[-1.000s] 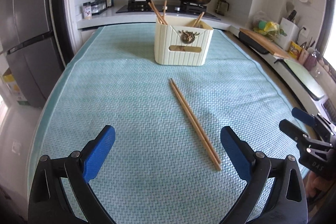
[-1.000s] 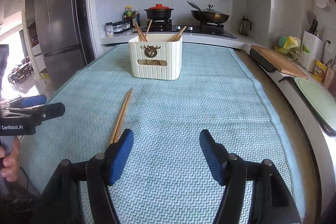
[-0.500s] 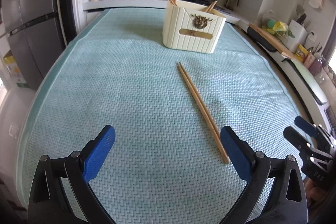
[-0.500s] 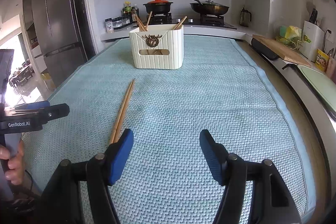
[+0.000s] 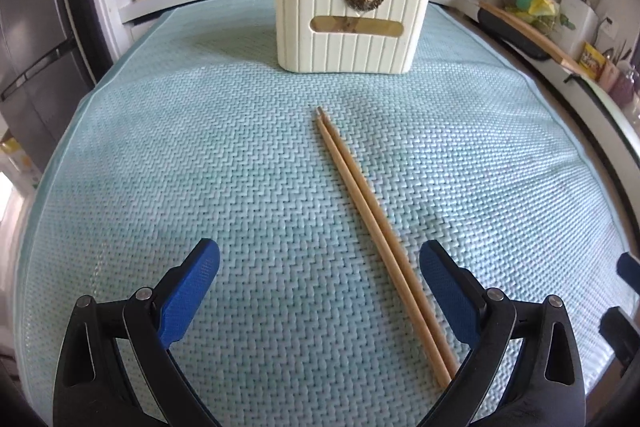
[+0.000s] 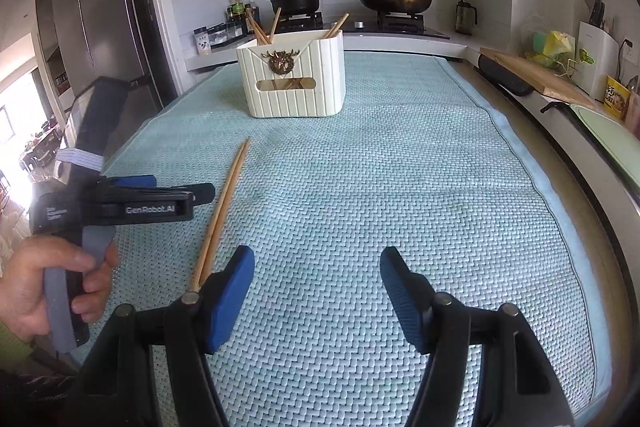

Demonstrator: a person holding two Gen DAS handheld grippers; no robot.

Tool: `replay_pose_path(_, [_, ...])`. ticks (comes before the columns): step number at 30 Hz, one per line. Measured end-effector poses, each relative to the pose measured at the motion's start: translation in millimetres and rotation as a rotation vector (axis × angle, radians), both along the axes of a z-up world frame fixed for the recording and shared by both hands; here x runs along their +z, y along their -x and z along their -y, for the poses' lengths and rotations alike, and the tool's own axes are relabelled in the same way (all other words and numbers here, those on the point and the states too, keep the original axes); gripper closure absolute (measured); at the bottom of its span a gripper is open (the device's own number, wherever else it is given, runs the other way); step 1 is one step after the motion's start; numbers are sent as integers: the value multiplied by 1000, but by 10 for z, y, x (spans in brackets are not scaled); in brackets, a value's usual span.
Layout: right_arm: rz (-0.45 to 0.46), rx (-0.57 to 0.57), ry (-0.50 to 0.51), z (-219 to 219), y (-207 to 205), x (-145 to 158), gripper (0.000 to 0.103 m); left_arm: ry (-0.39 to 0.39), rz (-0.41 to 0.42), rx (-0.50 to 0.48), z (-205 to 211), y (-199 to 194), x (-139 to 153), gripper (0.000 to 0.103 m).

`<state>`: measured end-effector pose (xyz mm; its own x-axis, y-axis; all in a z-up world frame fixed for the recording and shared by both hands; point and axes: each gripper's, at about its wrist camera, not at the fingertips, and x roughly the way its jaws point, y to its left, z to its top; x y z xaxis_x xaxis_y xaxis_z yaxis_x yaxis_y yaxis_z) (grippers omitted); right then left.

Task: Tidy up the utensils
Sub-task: 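Open both tools and move them back over the last chopsticks, then grasp a chopstick with the left tool while the right tool grasps the other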

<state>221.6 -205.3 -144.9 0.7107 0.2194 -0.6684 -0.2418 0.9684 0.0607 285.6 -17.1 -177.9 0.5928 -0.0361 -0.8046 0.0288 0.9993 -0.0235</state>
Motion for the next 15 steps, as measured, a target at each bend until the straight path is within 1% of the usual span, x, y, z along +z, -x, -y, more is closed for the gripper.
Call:
replay_pose_path(2, [-4, -7, -2, 24, -19, -2, 36, -48, -15, 10, 20, -28, -71, 3])
replay_pose_path(3, [-5, -11, -2, 35, -23, -5, 36, -56, -20, 13, 4, -25, -97, 3])
replay_pose_path(6, [-9, -12, 3, 43, -44, -10, 36, -23, -23, 26, -101, 15, -122, 3])
replay_pose_path(9, [-17, 2, 7, 8, -97, -28, 36, -29, -56, 44, -165, 0, -189, 3])
replay_pose_path(11, [-24, 13, 3, -33, -164, -34, 36, 16, -56, 46, -197, 1, -172, 3])
replay_pose_path(14, [-15, 9, -19, -62, -241, 25, 36, 120, -36, 41, -245, 33, -70, 3])
replay_pose_path(15, [-7, 10, -26, -68, -247, 51, 36, 135, -28, 41, -245, 43, -47, 3])
